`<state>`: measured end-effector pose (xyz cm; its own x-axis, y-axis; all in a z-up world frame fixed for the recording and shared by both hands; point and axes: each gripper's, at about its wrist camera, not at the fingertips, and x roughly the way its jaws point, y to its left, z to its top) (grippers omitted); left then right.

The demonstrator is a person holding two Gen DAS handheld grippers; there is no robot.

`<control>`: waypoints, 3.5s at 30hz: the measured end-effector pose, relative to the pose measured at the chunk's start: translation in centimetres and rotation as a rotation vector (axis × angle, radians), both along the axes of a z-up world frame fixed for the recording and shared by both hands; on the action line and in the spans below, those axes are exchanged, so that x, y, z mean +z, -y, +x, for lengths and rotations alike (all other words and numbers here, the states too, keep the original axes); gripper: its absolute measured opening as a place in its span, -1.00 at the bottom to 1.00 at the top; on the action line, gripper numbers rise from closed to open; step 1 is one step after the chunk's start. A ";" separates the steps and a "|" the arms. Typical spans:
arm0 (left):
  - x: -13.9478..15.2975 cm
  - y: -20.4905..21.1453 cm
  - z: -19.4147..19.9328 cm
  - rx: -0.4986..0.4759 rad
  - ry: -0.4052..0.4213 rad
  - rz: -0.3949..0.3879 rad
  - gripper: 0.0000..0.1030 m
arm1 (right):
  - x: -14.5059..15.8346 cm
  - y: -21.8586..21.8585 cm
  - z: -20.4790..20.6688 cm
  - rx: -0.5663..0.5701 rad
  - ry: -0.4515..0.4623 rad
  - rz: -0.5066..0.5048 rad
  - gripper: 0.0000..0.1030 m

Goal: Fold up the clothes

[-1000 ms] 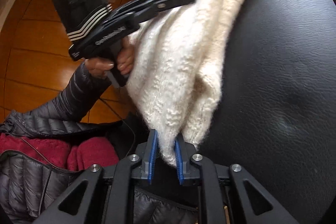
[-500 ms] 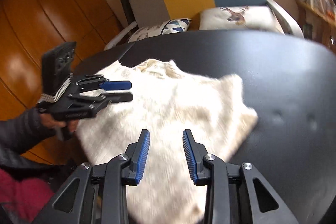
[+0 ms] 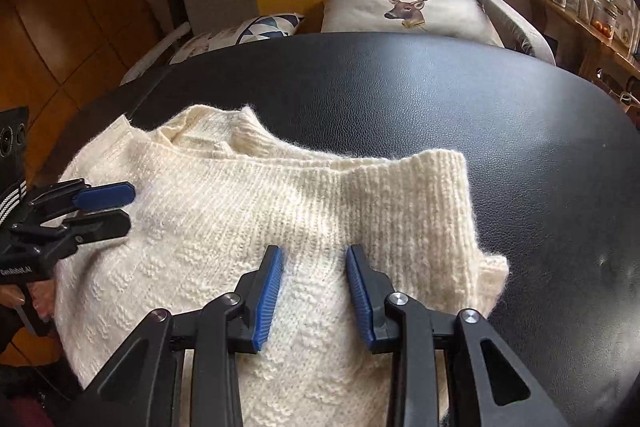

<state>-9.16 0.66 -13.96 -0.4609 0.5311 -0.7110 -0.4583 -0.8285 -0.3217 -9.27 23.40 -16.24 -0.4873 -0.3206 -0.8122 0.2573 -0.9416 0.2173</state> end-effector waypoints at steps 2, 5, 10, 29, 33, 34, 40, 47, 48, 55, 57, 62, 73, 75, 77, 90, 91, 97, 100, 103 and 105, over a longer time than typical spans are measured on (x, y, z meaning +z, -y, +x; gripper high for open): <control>1.2 3.1 0.4 0.067 -0.003 0.042 -0.15 | -0.1 -0.2 -0.1 -0.008 -0.005 -0.025 -0.37; 2.5 10.1 1.5 0.232 -0.001 0.105 -0.07 | 0.4 0.0 0.3 -0.022 -0.020 -0.035 -0.37; 2.2 21.8 4.5 0.465 0.063 0.184 -0.01 | 2.4 1.1 2.1 -0.079 -0.087 -0.033 -0.33; -2.2 22.1 10.3 0.408 0.123 0.168 0.02 | 1.1 6.8 5.0 -0.026 -0.063 -0.017 -0.32; -2.2 23.2 6.4 0.398 0.150 0.285 0.50 | 1.0 6.6 5.1 -0.029 -0.081 -0.030 -0.32; -2.3 23.4 5.3 0.390 0.172 0.311 0.51 | 1.0 6.5 5.3 -0.030 -0.088 -0.033 -0.32; -4.3 22.7 0.3 0.337 0.304 0.344 0.51 | 0.9 6.3 5.6 -0.022 -0.124 -0.045 -0.32; -3.8 20.7 -1.2 0.318 0.327 0.314 -0.57 | 0.7 6.0 5.6 -0.020 -0.146 -0.074 -0.31; -4.0 20.4 -1.3 0.326 0.344 0.323 -0.61 | 0.7 5.9 5.6 -0.020 -0.147 -0.076 -0.31; -4.2 21.2 0.2 0.411 0.348 0.395 -0.70 | 1.7 5.6 5.2 0.062 -0.099 -0.063 -0.31; -3.8 21.8 0.3 0.431 0.336 0.402 -0.71 | 3.0 5.0 5.1 0.123 -0.098 -0.022 -0.31; -2.0 23.8 0.2 0.466 0.279 0.375 -0.72 | 5.0 3.3 5.1 0.280 -0.102 0.138 -0.31; 3.3 23.3 0.4 0.400 0.231 0.324 -0.72 | 1.1 3.6 1.8 0.447 0.042 0.216 -0.30; 4.7 22.2 0.8 0.368 0.220 0.349 -0.72 | 0.8 2.9 1.4 0.422 0.053 0.165 -0.30; 6.0 20.9 1.2 0.339 0.212 0.393 -0.72 | 0.7 2.4 1.5 0.408 0.038 0.139 -0.30; 11.6 7.9 -1.0 0.249 0.245 0.626 -0.73 | 0.6 1.7 1.8 0.309 0.025 0.052 -0.29; 11.6 6.6 -1.3 0.248 0.261 0.634 -0.73 | 0.6 1.6 1.8 0.300 0.024 0.038 -0.29; 9.5 -2.0 -3.0 0.209 0.344 0.592 -0.73 | 0.4 0.6 2.7 0.243 0.008 -0.085 -0.26; 7.2 -5.8 -3.3 0.186 0.401 0.515 -0.73 | 0.2 -0.1 2.9 0.227 -0.001 -0.145 -0.26; 4.5 -8.3 -3.3 0.186 0.478 0.479 -0.73 | 0.2 -0.5 3.0 0.219 -0.007 -0.188 -0.26; 3.1 -9.5 -3.3 0.202 0.506 0.462 -0.73 | 0.2 -0.6 3.1 0.216 -0.010 -0.201 -0.27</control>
